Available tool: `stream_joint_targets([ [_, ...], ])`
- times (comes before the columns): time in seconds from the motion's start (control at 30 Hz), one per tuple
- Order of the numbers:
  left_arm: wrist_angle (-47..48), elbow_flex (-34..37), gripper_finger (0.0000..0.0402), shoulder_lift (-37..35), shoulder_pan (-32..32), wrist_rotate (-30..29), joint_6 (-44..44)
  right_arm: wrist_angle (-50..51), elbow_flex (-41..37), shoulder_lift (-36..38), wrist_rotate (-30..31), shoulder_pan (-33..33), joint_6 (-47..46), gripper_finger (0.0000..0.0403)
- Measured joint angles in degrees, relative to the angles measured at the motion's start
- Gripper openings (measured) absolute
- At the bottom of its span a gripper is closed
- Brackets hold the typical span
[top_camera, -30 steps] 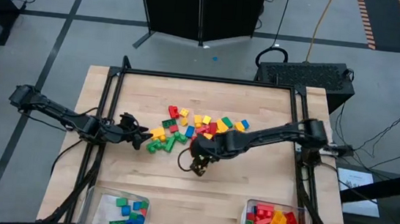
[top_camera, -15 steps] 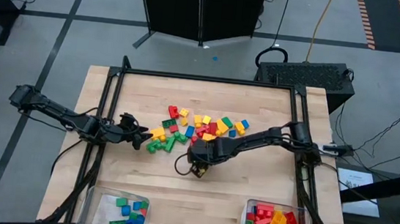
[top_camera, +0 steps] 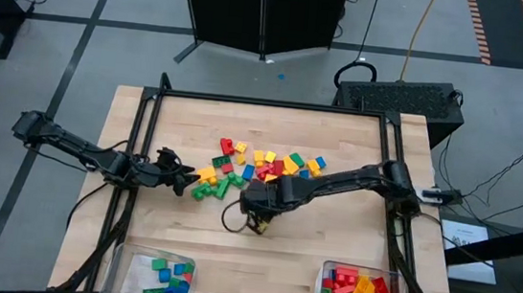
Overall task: Sort blocks by size
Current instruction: Put the yellow game piece into the right transparent bin
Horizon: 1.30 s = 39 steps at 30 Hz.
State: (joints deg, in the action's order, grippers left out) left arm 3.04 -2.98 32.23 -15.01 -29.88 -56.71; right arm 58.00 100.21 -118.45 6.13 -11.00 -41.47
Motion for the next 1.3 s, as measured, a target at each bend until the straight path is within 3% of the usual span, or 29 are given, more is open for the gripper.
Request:
stream_joint_targets([
  [0.17, -1.0, 0.0, 0.0255, 0.0, 0.0, 1.4, 0.0, 21.0, 12.5, 1.0, -0.3, -7.8, -4.3, 0.0109],
  [0.3, -1.2, 0.0, 0.0255, 0.0, 0.0, 1.4, 0.0, 31.7, 19.5, 1.0, -0.3, -16.3, -14.6, 0.0109],
  [0.6, -1.1, 0.0, 0.0255, 0.0, 0.0, -1.3, 1.3, 32.0, 20.6, 1.8, -0.6, -33.5, -46.3, 0.0109],
  [0.9, -1.0, -0.1, 0.0255, 0.0, 0.3, -2.7, 1.5, 32.0, 17.2, 1.8, -5.1, -42.2, -68.4, 0.0109],
  [0.97, -1.8, -0.1, 0.0255, 0.0, 0.9, -0.1, 1.5, 32.1, 15.5, 1.8, -8.2, -43.3, -70.6, 0.0109],
  [1.07, -2.4, -0.6, 0.0255, 0.0, 1.9, 12.4, 4.4, 32.1, 12.8, 1.8, -10.7, -44.6, -72.4, 0.0109],
  [1.17, 2.2, -3.1, 0.0255, -0.9, 2.3, 22.9, 8.3, 32.1, 11.1, 1.8, -11.0, -45.5, -72.8, 0.0168],
  [1.3, 13.0, -9.4, 0.0255, -4.9, 2.3, 24.5, 15.7, 31.8, 10.2, 1.8, -11.0, -45.7, -72.8, 0.0280],
])
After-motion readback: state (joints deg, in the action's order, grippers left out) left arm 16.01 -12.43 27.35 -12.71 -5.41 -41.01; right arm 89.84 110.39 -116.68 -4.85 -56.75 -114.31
